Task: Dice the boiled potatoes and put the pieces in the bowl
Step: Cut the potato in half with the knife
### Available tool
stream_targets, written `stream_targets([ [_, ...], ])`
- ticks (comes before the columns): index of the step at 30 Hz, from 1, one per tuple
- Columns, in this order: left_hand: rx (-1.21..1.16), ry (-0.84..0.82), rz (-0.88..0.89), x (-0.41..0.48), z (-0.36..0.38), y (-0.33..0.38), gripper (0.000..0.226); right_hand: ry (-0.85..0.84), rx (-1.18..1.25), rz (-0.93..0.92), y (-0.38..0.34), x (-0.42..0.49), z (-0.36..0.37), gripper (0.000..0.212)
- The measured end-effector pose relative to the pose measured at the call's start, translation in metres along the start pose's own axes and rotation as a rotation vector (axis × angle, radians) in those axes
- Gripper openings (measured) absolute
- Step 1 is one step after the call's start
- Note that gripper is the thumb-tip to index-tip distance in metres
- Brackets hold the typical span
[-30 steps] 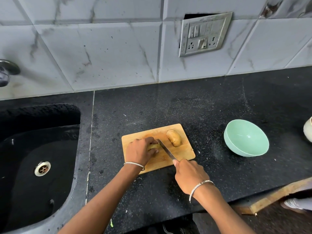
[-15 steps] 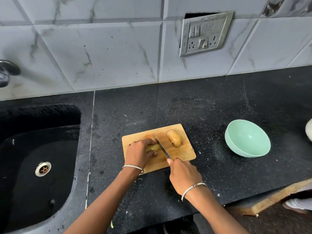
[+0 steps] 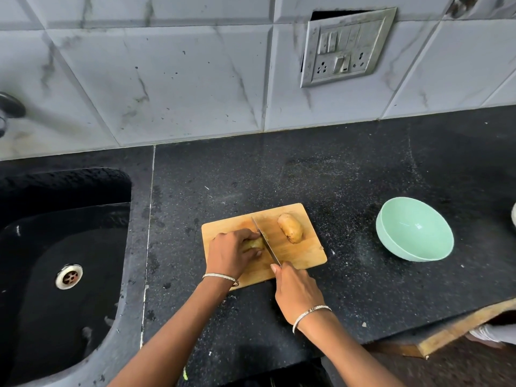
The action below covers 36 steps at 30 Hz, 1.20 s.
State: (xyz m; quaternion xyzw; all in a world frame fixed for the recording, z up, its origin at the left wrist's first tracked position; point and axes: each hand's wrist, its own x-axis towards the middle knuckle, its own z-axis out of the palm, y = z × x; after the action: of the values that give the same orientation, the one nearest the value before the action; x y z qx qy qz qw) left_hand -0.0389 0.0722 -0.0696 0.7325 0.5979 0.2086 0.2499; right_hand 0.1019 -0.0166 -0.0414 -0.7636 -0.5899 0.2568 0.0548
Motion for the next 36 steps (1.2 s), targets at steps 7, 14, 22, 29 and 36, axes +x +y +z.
stream_targets([
  [7, 0.017, 0.044, -0.011, -0.004, 0.002, 0.002, 0.032, -0.008, 0.008, 0.029, 0.0, 0.002, 0.003, 0.045],
  [14, -0.013, 0.061, -0.02, -0.007, 0.004, 0.001, 0.033, -0.004, 0.002, 0.047, -0.001, 0.002, 0.006, 0.046],
  [22, 0.043, 0.089, -0.025, -0.006, 0.007, 0.006, 0.027, 0.007, -0.033, 0.041, -0.001, -0.001, 0.009, 0.044],
  [29, 0.008, 0.086, -0.028, -0.006, 0.008, 0.004, 0.028, -0.034, -0.056, 0.045, 0.003, -0.012, 0.003, 0.048],
  [36, -0.022, 0.08, -0.025, -0.007, 0.007, 0.004, 0.029, -0.165, -0.147, 0.034, 0.002, -0.028, -0.041, 0.046],
])
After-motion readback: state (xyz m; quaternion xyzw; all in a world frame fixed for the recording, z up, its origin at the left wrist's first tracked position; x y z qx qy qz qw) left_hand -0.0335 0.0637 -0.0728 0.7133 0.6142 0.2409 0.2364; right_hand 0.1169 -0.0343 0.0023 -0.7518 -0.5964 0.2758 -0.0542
